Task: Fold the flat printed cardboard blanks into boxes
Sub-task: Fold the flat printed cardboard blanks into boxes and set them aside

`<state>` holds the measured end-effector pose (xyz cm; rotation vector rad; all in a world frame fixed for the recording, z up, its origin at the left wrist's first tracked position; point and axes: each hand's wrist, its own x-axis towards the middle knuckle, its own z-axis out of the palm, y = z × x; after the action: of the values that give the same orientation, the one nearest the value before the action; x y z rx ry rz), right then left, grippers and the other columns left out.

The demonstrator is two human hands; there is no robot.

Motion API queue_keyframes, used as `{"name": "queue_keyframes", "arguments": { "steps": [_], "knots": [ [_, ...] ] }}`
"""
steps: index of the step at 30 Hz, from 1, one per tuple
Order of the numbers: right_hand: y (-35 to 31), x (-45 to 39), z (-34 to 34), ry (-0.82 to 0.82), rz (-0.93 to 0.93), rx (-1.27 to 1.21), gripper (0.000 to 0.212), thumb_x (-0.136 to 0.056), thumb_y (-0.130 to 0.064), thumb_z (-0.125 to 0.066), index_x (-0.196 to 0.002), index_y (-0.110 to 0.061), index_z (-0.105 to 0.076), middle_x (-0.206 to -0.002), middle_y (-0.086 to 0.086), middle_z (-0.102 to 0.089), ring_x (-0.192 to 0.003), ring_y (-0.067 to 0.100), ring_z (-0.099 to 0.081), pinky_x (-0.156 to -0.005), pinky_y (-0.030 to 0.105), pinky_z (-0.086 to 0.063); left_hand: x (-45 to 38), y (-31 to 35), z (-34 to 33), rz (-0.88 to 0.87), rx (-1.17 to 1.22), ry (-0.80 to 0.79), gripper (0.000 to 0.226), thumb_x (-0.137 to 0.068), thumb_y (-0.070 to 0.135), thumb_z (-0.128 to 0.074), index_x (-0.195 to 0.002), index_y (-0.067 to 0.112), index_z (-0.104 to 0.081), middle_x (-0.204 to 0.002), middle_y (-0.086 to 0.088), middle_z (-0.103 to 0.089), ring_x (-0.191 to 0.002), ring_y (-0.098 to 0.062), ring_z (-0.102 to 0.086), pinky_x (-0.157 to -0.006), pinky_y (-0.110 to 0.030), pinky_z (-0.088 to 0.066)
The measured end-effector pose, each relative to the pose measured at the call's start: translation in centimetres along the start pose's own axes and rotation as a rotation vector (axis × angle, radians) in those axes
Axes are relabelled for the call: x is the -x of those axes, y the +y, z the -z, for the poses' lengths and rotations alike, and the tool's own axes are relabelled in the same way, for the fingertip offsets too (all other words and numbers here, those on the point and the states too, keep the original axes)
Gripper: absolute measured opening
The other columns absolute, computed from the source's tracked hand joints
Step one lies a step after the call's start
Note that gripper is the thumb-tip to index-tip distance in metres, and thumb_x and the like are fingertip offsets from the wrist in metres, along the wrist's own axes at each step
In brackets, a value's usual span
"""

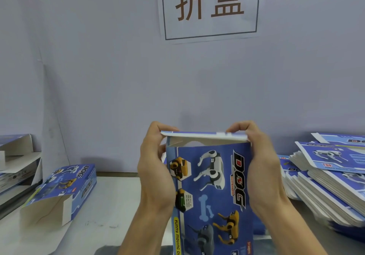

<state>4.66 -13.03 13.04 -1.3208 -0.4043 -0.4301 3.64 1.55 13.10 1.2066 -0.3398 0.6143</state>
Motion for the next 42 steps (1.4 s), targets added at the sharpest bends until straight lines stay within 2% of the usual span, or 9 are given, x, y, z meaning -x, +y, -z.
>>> {"name": "queue_keyframes", "arguments": {
  "steps": [3,6,10,14,22,28,33,39,42],
  "knots": [
    [-0.2,0.0,0.1,0.002,-0.072,-0.079,0.037,-0.096,-0.047,-0.047,-0.085,-0.013,-0.058,-0.074,0.013,-0.067,-0.066,0.025,-0.065,-0.064,0.034,-0.05,0.0,-0.2,0.2,0.068,0.092,-0.02,0.049,-0.069,0.057,-0.053,-0.088,0.012,-0.06,-0.096,-0.01,-0.068,-0.081,-0.025,-0.07,-0.06,-0.038,-0.055],
    [0.0,0.2,0.4,-0.124,-0.036,0.009,0.031,-0.087,-0.049,-0.055,-0.097,-0.02,-0.053,-0.077,0.012,-0.068,-0.067,0.023,-0.07,-0.057,0.033,-0.054,-0.1,-0.5,0.0,0.042,-0.064,-0.105,0.025,-0.081,0.046,-0.063,-0.091,0.024,-0.057,-0.087,-0.006,-0.065,-0.089,-0.031,-0.072,-0.068,-0.052,-0.055],
    [0.2,0.2,0.6,-0.108,-0.014,0.047,0.03,-0.08,-0.05,-0.056,-0.103,-0.031,-0.055,-0.086,0.009,-0.073,-0.071,0.024,-0.074,-0.051,0.027,-0.055,-0.3,-0.4,0.1,0.042,-0.063,-0.13,0.011,-0.087,0.043,-0.064,-0.095,0.039,-0.058,-0.101,0.006,-0.069,-0.1,-0.03,-0.073,-0.057,-0.033,-0.06],
    [0.1,0.1,0.5,-0.084,0.013,0.052,0.03,-0.082,-0.049,-0.056,-0.105,-0.031,-0.057,-0.088,0.01,-0.073,-0.074,0.025,-0.075,-0.052,0.028,-0.057,-0.3,-0.3,0.1,-0.003,-0.08,-0.144,0.018,-0.081,0.044,-0.059,-0.096,0.034,-0.059,-0.103,0.0,-0.069,-0.098,-0.029,-0.074,-0.056,-0.031,-0.059],
    [0.0,0.1,0.5,-0.069,0.002,-0.017,0.029,-0.081,-0.045,-0.059,-0.095,-0.021,-0.058,-0.078,0.008,-0.072,-0.065,0.022,-0.073,-0.049,0.025,-0.055,-0.7,-0.3,0.6,0.037,-0.104,-0.161,0.023,-0.082,0.041,-0.063,-0.097,0.023,-0.064,-0.098,-0.011,-0.074,-0.092,-0.034,-0.075,-0.066,-0.045,-0.062],
    [-0.1,0.1,0.5,-0.096,-0.031,-0.1,0.038,-0.08,-0.042,-0.063,-0.095,-0.009,-0.052,-0.079,0.012,-0.072,-0.064,0.024,-0.073,-0.049,0.027,-0.055,-0.8,0.1,0.7,0.051,-0.047,-0.183,0.018,-0.082,0.039,-0.064,-0.094,0.026,-0.068,-0.096,-0.006,-0.073,-0.091,-0.03,-0.075,-0.057,-0.037,-0.062],
    [0.1,0.1,0.7,-0.092,-0.074,-0.118,0.024,-0.075,-0.038,-0.064,-0.089,-0.019,-0.061,-0.079,0.011,-0.07,-0.062,0.021,-0.071,-0.047,0.026,-0.054,-0.9,-0.2,0.8,0.075,-0.012,-0.205,0.01,-0.083,0.032,-0.064,-0.09,0.026,-0.068,-0.093,0.002,-0.069,-0.089,-0.03,-0.076,-0.059,-0.038,-0.061],
    [0.5,0.2,0.9,-0.107,-0.097,-0.119,0.022,-0.072,-0.037,-0.065,-0.086,-0.02,-0.059,-0.081,0.015,-0.069,-0.064,0.026,-0.07,-0.05,0.033,-0.055,-0.8,-0.1,0.7,0.096,-0.033,-0.195,0.013,-0.079,0.028,-0.058,-0.073,0.023,-0.069,-0.08,-0.004,-0.072,-0.076,-0.029,-0.075,-0.073,-0.058,-0.05],
    [0.6,0.3,1.0,-0.126,-0.078,-0.165,0.024,-0.073,-0.037,-0.067,-0.089,-0.021,-0.061,-0.088,0.014,-0.07,-0.073,0.03,-0.072,-0.057,0.038,-0.056,-0.9,-0.1,0.7,0.104,-0.001,-0.196,0.015,-0.079,0.026,-0.059,-0.069,0.023,-0.069,-0.082,0.003,-0.074,-0.081,-0.026,-0.076,-0.071,-0.044,-0.055]
  ]
}}
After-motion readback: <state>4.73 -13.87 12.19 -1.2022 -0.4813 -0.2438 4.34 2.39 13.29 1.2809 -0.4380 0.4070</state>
